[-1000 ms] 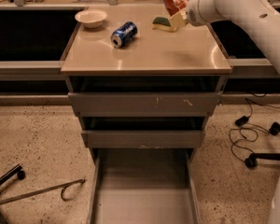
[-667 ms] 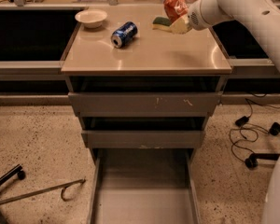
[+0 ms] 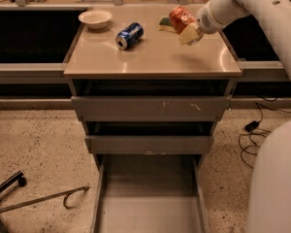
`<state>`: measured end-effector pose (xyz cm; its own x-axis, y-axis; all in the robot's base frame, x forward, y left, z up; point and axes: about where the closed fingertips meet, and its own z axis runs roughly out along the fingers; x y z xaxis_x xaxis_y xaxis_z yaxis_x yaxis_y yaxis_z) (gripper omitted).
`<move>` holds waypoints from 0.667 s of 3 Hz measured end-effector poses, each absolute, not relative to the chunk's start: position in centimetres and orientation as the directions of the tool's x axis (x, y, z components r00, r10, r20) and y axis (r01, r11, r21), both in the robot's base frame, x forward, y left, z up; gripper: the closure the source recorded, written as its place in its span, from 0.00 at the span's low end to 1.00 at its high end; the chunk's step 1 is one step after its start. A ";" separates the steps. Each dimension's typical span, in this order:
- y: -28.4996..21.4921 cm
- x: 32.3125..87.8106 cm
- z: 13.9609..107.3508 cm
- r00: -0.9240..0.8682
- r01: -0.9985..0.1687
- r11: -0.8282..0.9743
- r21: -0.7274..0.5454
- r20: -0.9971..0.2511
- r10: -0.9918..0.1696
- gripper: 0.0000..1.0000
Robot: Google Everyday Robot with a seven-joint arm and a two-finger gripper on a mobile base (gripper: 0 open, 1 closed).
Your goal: Pick coke can from bottom drawer and place on counter
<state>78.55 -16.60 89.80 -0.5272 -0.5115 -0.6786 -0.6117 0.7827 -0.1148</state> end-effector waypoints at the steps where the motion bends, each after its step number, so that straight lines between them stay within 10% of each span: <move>1: -16.8 79.3 87.7 -0.566 -0.626 0.777 -0.068 -0.646 -0.512 1.00; 2: -16.5 80.3 85.0 -0.592 -0.637 0.771 -0.006 -0.637 -0.494 1.00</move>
Offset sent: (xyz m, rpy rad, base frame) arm 0.0386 -0.0069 -0.0668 0.0947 0.1679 0.0314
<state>80.30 -16.55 85.00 -0.5918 -0.4941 -0.6369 -0.6369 0.7709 -0.0063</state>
